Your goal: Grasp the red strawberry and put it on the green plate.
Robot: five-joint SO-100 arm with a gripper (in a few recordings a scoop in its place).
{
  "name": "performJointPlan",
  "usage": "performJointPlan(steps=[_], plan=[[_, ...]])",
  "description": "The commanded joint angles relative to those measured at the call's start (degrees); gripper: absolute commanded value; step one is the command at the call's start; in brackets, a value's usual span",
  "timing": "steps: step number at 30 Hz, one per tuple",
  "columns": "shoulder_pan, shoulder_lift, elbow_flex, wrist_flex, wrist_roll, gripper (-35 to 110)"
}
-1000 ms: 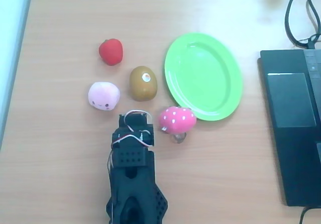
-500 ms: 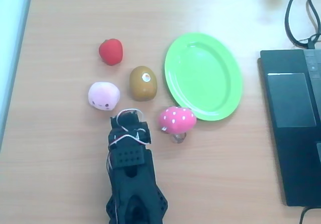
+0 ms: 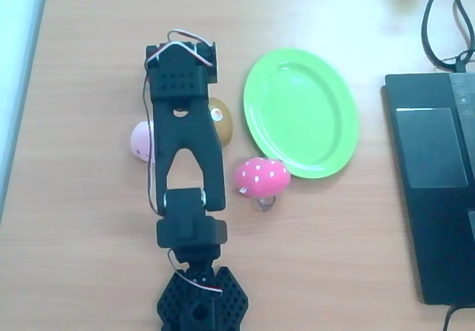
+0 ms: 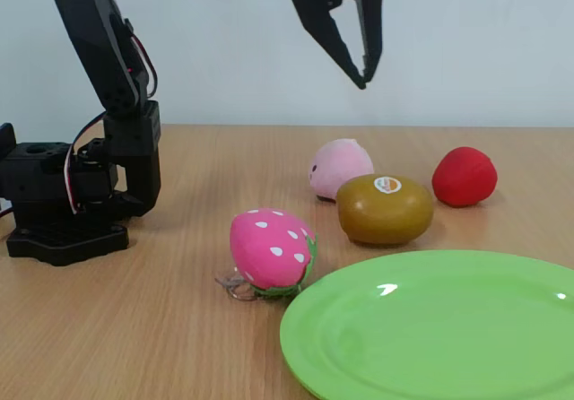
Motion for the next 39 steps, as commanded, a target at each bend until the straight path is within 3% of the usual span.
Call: performJointPlan(steps=[1,9,23,39], plan=[[0.7,-1.4,-2.4,-2.2,1.1,43],[0.6,-20.4,-8.3,-15.9,-1.9,63],[-4.7,-41.7,-14.9,-25.3,-14.3,60],[-9.0,-49.0,-20.6,-26.6,-13.1,49]])
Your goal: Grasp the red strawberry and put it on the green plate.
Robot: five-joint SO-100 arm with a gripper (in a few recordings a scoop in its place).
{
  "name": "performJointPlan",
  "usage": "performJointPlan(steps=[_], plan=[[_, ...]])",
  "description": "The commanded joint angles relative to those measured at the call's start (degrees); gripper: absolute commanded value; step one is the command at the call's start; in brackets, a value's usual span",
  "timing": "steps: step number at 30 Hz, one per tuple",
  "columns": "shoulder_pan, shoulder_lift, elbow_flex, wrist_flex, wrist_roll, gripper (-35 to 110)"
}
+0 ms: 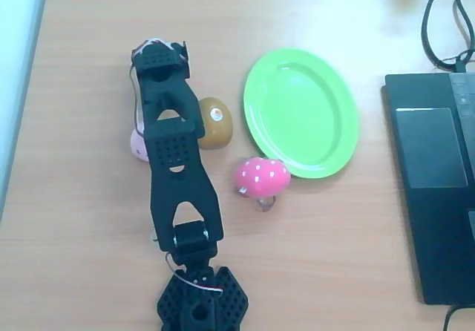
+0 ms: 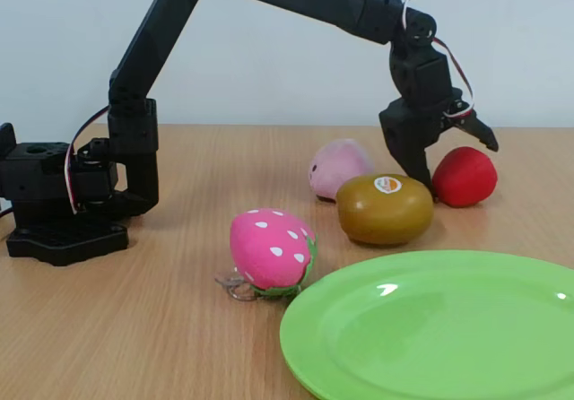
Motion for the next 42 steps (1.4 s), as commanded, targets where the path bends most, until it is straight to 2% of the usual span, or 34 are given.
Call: performJointPlan(steps=[1,6,19,24,34,42], plan=[[-1.1,1.3,-1.4,0.0,0.3,49],[-0.3,1.5,-1.3,-0.1,0.8,45],[0.3,1.5,-2.8,-1.8,3.8,15],[0.7,3.9,-2.2,-1.8,5.3,15],[9.0,32.2,4.0,1.8,8.3,17],[27.0,54.0,14.7,10.5,9.0,20]])
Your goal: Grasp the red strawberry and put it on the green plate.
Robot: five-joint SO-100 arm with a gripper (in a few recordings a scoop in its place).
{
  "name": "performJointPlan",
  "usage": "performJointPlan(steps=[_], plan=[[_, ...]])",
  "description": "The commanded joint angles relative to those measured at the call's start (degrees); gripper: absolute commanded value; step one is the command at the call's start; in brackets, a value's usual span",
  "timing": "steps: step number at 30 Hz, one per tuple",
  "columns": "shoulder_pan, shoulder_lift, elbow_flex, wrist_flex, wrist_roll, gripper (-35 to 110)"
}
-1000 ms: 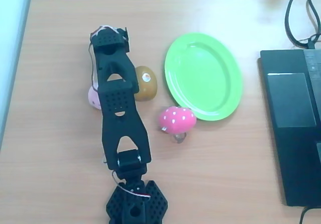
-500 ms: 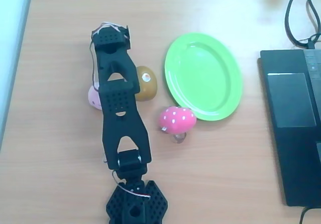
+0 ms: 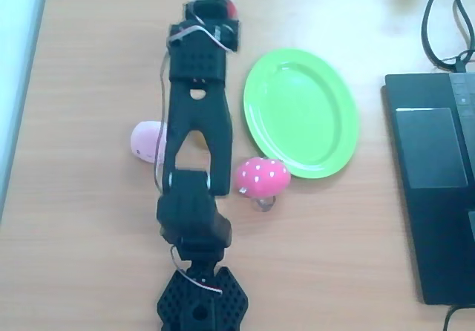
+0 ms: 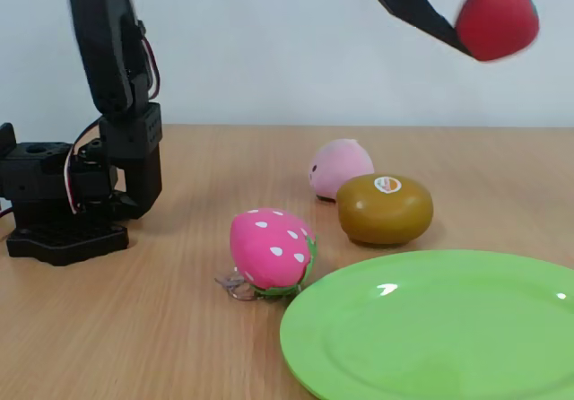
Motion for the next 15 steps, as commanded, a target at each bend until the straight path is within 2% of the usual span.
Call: performJointPlan(steps=[1,6,15], plan=[[10.4,8.8,4.8,2.5,1.4,19],[21.6,3.1,7.6,3.2,8.7,20],[25.0,-21.1,2.2,-1.7,15.2,22]])
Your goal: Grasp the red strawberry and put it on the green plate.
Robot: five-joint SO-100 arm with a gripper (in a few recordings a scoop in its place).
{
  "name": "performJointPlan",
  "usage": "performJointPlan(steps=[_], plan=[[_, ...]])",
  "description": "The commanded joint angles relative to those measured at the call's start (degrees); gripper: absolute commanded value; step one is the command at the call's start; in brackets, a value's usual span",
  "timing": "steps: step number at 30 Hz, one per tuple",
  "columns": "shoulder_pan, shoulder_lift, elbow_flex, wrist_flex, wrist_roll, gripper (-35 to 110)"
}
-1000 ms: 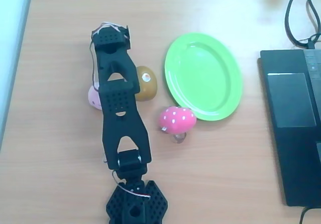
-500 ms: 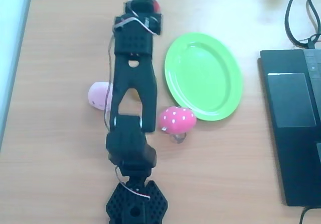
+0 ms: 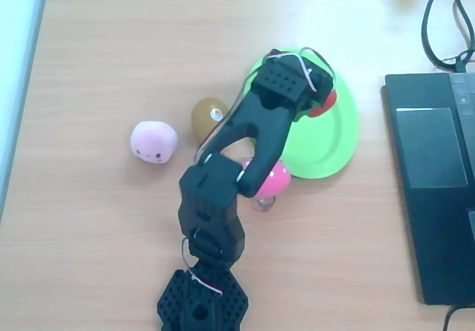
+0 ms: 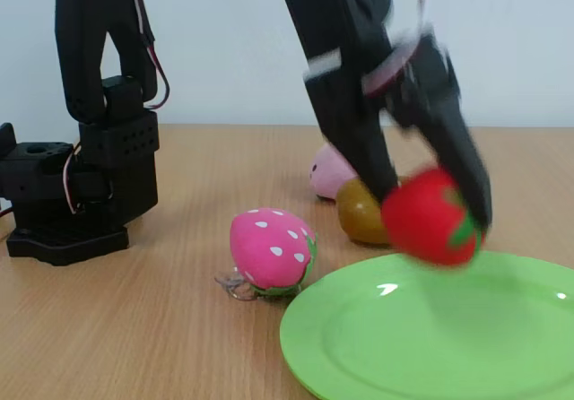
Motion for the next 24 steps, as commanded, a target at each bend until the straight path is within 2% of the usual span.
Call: performJointPlan(steps=[1,9,15,24], plan=[[1.6,-5.9,-4.1,-2.2,1.8,22],[2.4,-16.1,-9.2,-7.3,1.6,24],[1.8,-19.9,-10.8,-7.6,0.9,29],[1.8,-21.4,-12.1,-7.2,0.8,30]])
